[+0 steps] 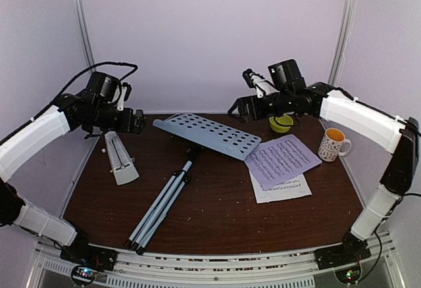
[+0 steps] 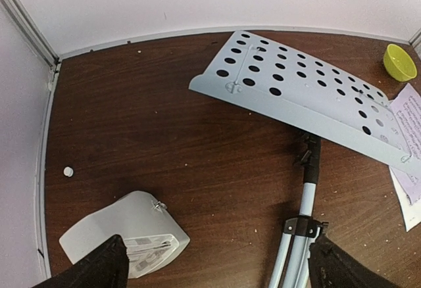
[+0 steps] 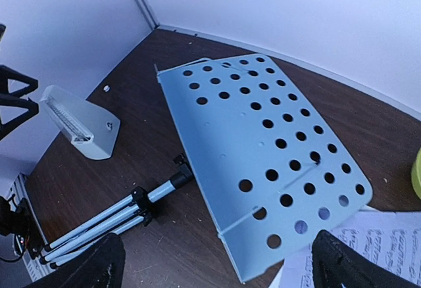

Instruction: Set up the instrument practice props

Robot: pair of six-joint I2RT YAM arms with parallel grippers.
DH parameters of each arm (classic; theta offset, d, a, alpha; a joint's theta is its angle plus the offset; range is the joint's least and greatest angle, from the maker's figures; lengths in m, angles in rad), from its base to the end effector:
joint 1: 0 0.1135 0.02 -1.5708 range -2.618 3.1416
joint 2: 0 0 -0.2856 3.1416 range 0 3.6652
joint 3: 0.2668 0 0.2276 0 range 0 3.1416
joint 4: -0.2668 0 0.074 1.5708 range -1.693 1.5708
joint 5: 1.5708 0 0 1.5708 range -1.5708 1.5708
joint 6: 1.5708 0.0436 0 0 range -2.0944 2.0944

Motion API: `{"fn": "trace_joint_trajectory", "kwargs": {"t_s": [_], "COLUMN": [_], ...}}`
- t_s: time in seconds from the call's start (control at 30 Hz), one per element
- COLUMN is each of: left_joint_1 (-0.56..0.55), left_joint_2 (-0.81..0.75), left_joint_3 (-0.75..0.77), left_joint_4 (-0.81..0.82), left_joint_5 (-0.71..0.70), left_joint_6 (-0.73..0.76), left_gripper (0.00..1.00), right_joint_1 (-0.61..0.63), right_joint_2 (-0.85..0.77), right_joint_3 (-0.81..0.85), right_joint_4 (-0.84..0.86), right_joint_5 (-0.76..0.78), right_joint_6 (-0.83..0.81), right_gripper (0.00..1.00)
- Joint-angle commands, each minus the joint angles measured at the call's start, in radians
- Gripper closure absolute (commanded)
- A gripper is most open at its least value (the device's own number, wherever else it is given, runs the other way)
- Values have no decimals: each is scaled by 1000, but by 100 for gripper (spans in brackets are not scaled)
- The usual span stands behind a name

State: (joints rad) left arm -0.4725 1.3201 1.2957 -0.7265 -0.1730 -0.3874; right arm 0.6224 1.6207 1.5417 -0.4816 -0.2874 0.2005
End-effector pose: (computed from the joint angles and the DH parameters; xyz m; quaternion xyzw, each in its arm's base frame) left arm 0.2310 -0.1096 0.3650 0.0045 0.9143 -0.0935 0.3940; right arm 0.2820 0.2175 0.3797 -0.2491 0.8324 0.3064 0.3888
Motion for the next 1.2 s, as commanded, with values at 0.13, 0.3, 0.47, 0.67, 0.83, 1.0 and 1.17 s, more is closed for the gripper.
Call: {"fn": "trace_joint_trajectory", "kwargs": {"t_s": [0.13,0.3,0.47,0.67,0.83,1.0,1.17], "left_joint_1": [-3,-4,-3,-3,-4,-4,-4], "left_joint_2": [-9,-31,-39,-35,-20,-33,-54], "left_joint_3": [-34,-78,-95,-89,-85,-81,-85], "left_joint_4": [107,134,138,139,149,161,177], "left_joint_5": [63,75,70,36,65,87,89], "left_joint_6": [-2,-13,-7,25,27,37,35], "left_gripper": [2,2,2,2,2,2,2], "right_joint_1": [114,150,153,152,153,152,150], "right_joint_2": [334,502,587,662,696,767,768], "right_joint_3": [370,567,641,708,728,796,789], "right_joint_4": [-211,-321,-358,-398,-376,-408,-399], "right_joint_5": [0,-8,-22,61,157,146,79], "right_joint_6": [-160,-200,-211,-233,-228,-248,-248], "right_gripper": [0,2,6,7,6,16,28]}}
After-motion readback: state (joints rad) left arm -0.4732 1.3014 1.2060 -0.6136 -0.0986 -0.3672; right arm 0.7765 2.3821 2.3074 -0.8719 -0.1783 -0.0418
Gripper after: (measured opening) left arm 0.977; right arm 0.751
